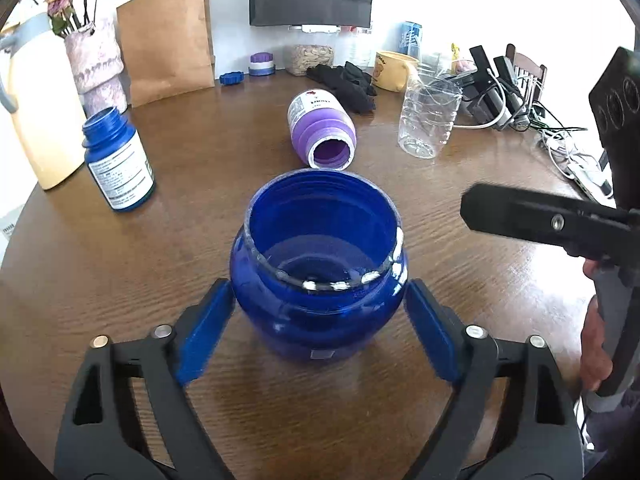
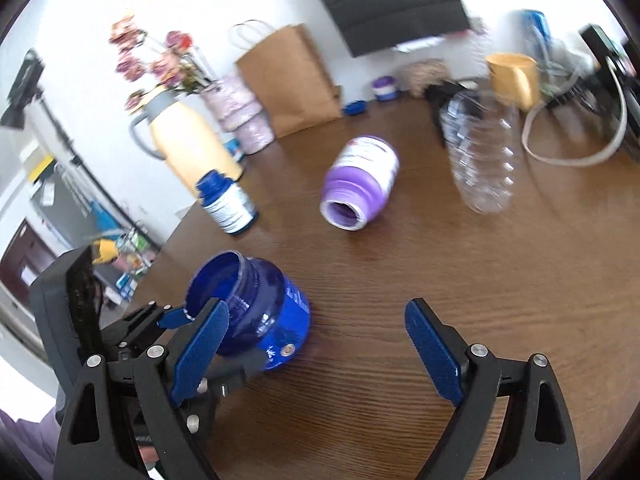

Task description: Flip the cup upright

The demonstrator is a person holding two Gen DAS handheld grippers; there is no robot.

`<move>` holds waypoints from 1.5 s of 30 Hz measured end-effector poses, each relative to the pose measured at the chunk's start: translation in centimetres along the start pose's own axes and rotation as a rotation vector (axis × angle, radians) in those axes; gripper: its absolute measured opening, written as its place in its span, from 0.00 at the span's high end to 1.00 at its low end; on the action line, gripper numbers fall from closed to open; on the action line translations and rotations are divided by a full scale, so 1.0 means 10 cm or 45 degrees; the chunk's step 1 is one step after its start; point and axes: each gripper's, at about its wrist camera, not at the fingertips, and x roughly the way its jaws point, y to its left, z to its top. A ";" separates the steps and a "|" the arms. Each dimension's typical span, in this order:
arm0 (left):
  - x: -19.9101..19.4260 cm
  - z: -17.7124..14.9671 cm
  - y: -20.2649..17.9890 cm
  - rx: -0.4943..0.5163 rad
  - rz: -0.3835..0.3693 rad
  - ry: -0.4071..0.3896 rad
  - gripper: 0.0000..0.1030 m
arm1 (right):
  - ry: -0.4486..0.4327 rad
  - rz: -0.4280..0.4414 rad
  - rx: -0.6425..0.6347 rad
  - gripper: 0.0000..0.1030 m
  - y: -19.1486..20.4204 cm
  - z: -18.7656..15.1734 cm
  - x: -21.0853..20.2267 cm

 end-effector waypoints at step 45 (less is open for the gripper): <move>-1.18 -0.13 0.26 -0.219 0.297 -0.193 0.00 | -0.005 -0.166 -0.157 0.10 0.41 -0.26 -0.32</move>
